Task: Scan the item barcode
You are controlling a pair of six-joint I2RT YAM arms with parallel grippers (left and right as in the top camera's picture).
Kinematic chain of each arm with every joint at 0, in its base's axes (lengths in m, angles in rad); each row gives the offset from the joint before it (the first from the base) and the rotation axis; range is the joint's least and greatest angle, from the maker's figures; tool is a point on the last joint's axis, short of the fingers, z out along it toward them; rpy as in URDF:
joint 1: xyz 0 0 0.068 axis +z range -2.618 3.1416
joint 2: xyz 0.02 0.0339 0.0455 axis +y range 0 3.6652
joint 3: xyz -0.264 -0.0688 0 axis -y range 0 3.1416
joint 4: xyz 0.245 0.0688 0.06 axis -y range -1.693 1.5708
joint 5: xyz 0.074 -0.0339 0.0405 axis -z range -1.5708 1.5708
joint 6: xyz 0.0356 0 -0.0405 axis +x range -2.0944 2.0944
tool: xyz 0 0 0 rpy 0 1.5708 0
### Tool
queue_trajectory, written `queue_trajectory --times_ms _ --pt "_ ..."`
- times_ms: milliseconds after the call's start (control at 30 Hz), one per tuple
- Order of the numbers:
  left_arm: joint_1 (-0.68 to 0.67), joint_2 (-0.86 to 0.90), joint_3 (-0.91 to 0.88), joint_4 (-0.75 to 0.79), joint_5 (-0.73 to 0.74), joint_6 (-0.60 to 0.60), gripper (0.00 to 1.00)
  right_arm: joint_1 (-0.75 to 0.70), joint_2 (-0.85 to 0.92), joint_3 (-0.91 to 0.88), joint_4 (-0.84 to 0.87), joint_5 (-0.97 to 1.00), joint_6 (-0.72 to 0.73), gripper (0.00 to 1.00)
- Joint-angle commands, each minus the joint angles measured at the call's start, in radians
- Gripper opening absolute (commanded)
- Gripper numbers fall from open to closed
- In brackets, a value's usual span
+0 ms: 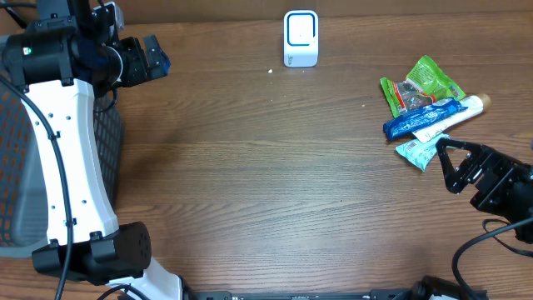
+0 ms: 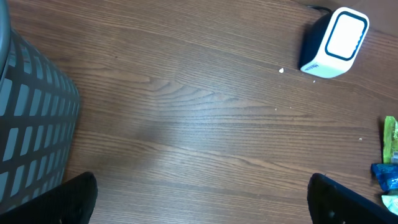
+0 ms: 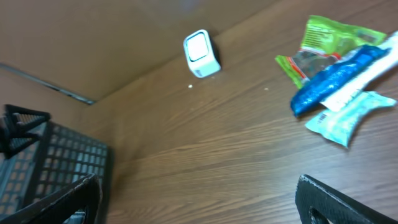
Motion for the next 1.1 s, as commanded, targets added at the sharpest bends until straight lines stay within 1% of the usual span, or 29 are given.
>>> queue_trajectory --times_ms 0,100,267,300,400,433,500,533,567,633,667,733,900,1067 --pt "-0.007 0.000 -0.001 0.001 -0.006 0.008 1.00 0.040 -0.001 -0.005 0.004 0.137 -0.015 1.00" --pt "-0.007 0.000 -0.001 0.000 -0.006 0.008 1.00 0.090 0.000 -0.018 0.037 0.237 -0.015 1.00" --pt "-0.007 0.000 -0.001 0.000 -0.006 0.008 1.00 0.241 -0.027 -0.162 0.260 0.384 -0.016 1.00" --pt "-0.007 0.000 -0.001 0.001 -0.006 0.008 1.00 0.272 -0.050 -0.225 0.330 0.412 -0.015 1.00" --pt "-0.007 0.000 -0.001 0.001 -0.006 0.008 1.00 0.343 -0.178 -0.508 0.599 0.505 -0.015 1.00" --pt "-0.007 0.000 -0.001 0.000 -0.006 0.008 1.00 0.345 -0.228 -0.592 0.666 0.510 -0.015 1.00" --pt "-0.007 0.000 -0.001 0.000 -0.006 0.008 1.00 0.344 -0.296 -0.689 0.732 0.510 -0.015 1.00" --pt "-0.007 0.000 -0.001 0.001 -0.006 0.008 1.00 0.340 -0.390 -0.808 0.800 0.510 -0.015 1.00" --pt "-0.007 0.001 -0.001 0.000 -0.006 0.008 1.00 0.340 -0.427 -0.854 0.821 0.510 -0.015 1.00" --pt "-0.007 0.000 -0.001 0.001 -0.006 0.008 1.00 0.340 -0.557 -1.000 0.886 0.506 -0.014 1.00" --pt "-0.007 0.000 -0.001 0.001 -0.006 0.008 1.00 0.340 -0.653 -1.113 0.939 0.507 -0.014 1.00" --pt "-0.007 0.000 -0.001 0.001 -0.006 0.008 1.00 0.340 -0.744 -1.229 1.006 0.507 -0.014 1.00" --pt "-0.007 0.000 -0.001 0.001 -0.006 0.008 1.00 0.341 -0.866 -1.412 1.155 0.525 -0.015 1.00" --pt "-0.007 0.001 -0.001 0.000 -0.006 0.008 1.00 0.344 -0.904 -1.514 1.223 0.578 -0.016 1.00"
